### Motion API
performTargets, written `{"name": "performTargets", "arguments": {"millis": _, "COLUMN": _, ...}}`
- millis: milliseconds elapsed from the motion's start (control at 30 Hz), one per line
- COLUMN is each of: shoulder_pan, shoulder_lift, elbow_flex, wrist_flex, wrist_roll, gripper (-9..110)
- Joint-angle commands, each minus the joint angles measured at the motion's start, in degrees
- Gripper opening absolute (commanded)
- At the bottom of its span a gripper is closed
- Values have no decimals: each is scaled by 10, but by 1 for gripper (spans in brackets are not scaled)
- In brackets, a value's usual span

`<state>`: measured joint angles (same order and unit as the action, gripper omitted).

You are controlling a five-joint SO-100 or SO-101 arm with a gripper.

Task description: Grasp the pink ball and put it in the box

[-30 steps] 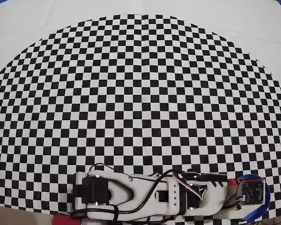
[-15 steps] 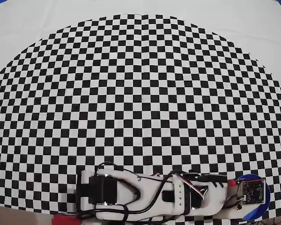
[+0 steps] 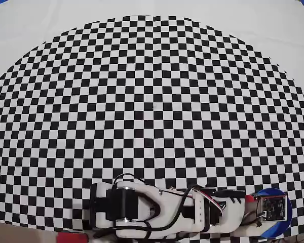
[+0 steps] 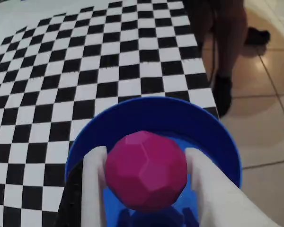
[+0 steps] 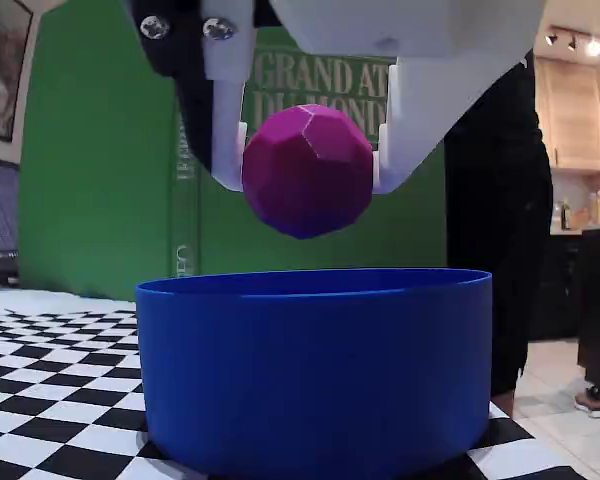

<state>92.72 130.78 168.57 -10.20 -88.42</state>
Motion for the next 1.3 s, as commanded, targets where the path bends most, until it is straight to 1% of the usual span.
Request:
{"name": "performTargets", "arguments": {"millis": 0, "shoulder_pan": 3, "shoulder_lift": -4, "elbow_flex": -24, "wrist_flex": -11, "wrist_roll": -5, "gripper": 0}}
{"name": "performTargets", "arguments": {"millis": 1267, "shoulder_pan": 2, "shoulder_lift": -79, "elbow_flex": -60, "wrist_flex": -35, "wrist_roll": -9, "gripper": 0}}
